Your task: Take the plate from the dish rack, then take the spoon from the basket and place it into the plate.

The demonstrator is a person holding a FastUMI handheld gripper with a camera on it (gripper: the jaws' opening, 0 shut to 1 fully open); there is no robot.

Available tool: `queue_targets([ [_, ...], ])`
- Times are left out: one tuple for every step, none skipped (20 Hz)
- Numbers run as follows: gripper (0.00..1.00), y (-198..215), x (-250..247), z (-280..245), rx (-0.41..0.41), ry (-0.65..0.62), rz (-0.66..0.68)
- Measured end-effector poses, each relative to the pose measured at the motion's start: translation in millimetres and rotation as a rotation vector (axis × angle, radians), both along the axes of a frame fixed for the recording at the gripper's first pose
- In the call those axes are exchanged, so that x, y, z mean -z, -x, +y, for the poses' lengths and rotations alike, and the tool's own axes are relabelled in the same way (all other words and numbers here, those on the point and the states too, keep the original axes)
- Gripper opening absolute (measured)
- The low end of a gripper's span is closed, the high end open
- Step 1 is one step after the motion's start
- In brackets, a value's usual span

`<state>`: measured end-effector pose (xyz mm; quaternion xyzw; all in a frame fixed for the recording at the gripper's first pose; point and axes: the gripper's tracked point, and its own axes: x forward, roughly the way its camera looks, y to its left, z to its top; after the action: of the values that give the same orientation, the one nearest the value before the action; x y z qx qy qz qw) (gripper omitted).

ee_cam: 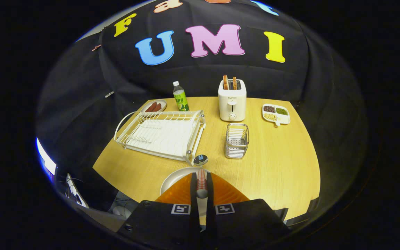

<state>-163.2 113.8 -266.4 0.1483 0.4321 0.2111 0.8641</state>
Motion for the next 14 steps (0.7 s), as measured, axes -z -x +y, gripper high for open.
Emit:
queue_targets([
  [0.11,5,6,6,-0.012,0.001,0.011],
  [0.11,11,14,13,-0.03,0.007,0.022],
  [0.11,14,21,17,-0.04,0.014,0.033],
  [0.11,18,29,22,-0.051,0.016,0.047],
  [0.11,21,35,26,-0.06,0.016,0.061],
  [0.11,24,42,30,-0.068,0.02,0.072],
  [0.11,26,49,32,-0.074,0.025,0.082],
  [0.11,29,55,34,-0.081,0.029,0.093],
  [0.11,32,60,37,-0.085,0.029,0.104],
  [0.11,35,64,39,-0.091,0.028,0.115],
  [0.11,37,68,41,-0.095,0.028,0.123],
  [0.11,38,71,42,-0.098,0.031,0.129],
  [0.11,39,75,43,-0.102,0.035,0.135],
  [0.11,37,75,43,-0.095,0.031,0.13],
])
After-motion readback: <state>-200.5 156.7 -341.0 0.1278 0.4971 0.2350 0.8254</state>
